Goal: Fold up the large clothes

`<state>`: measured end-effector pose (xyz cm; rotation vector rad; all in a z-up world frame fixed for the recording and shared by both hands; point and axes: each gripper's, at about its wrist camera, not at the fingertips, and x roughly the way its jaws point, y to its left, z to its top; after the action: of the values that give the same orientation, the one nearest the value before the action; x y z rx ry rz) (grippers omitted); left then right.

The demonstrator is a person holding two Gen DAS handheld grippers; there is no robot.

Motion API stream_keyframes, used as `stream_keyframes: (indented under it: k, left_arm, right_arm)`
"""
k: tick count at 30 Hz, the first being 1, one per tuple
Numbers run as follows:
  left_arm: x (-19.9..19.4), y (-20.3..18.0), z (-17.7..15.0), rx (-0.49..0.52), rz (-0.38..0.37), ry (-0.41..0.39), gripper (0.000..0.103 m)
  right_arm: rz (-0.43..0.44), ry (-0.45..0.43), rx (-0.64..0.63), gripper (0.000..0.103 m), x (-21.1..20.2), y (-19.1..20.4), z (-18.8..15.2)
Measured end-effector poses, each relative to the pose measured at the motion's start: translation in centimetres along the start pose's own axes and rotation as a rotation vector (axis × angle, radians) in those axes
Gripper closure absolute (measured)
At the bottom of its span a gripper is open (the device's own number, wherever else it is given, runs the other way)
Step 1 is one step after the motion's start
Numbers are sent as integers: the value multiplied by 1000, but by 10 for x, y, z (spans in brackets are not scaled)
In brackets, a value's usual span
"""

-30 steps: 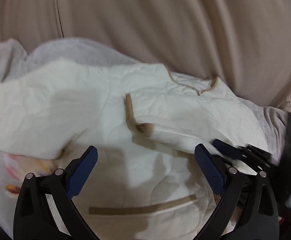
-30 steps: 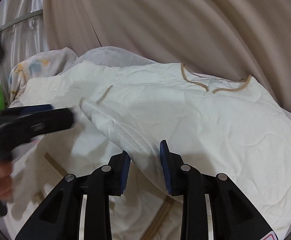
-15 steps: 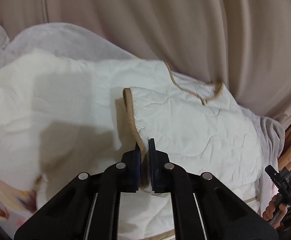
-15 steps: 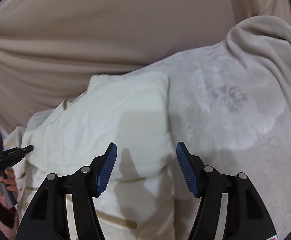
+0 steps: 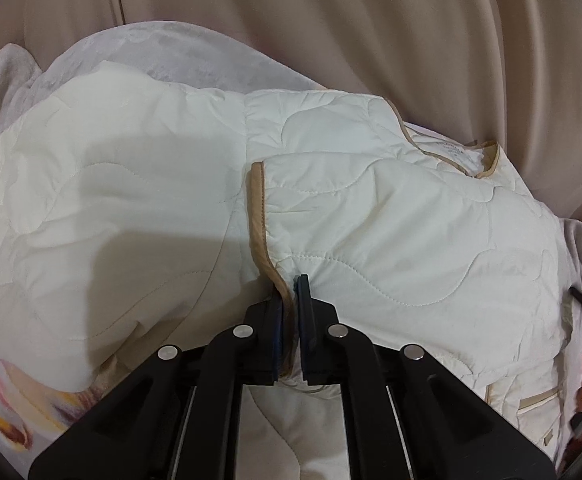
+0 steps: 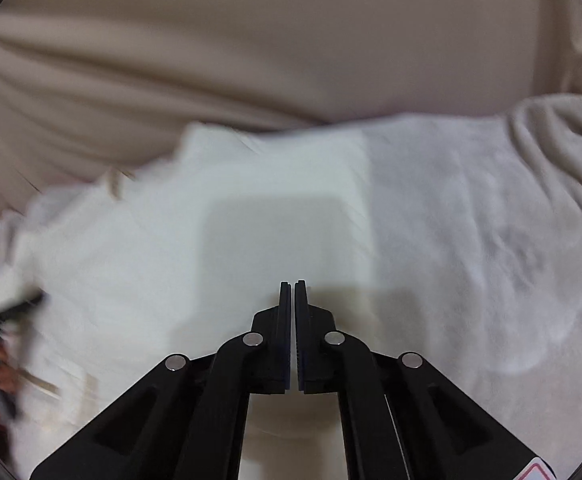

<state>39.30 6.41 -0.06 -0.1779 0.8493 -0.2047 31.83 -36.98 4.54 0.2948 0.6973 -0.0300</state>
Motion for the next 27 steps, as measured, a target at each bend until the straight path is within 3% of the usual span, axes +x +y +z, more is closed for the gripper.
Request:
stream_keyframes:
  k: [3,7,9,10,12,15,17,19,20,21,22,23,24,25,27]
  left_arm:
    - [5,-2,-4,3,17,-17,96]
    - [2,3,-8,5,18,-26,95]
    - [1,6,-9,4,6,-28,95]
    - [1,8,-10,-1,-7,-30,95]
    - [2,12,-10,-7,-29,-34,94]
    - [3,14,-11,-23,-58,-44,93]
    - [3,15,-9,-36,-76,-50,92]
    - [-7,22,-12,-68,-106,-44,87]
    - [-15,26,-15,-82,-119,-46,80]
    - [-29,31,-21,-88,-136,-52,75]
    - [-41,35,-28,-85,-141,-56,59]
    - [-55,40,-37,-81,-136,-60,46]
    - [-70,48,-51,-76,-116,-54,41]
    - [-83,55,-64,-76,-102,-44,33]
    - [-106,73,-93,-86,-92,-11,28]
  right_arm:
    - [104,-22,-60,95,9,53,31]
    - [145,41,-206,95,65,135,44]
    - [125,81,-242,96,97,148,40]
    - [108,89,-254,103,105,142,35]
    - [114,70,-228,103,105,113,34]
    - [142,40,-35,103,84,29,33]
    - [7,14,59,103,58,-24,31]
    - [-55,8,109,84,28,-56,22]
    - [-45,14,119,79,7,-69,12]
    - [-32,28,109,68,-10,-74,2]
    - [-15,40,90,54,-29,-76,-12]
    - [4,51,74,46,-44,-76,-26]
    - [33,75,53,36,-63,-75,-47]
    - [56,102,38,36,-80,-76,-65]
    - [106,180,12,34,-102,-70,-107]
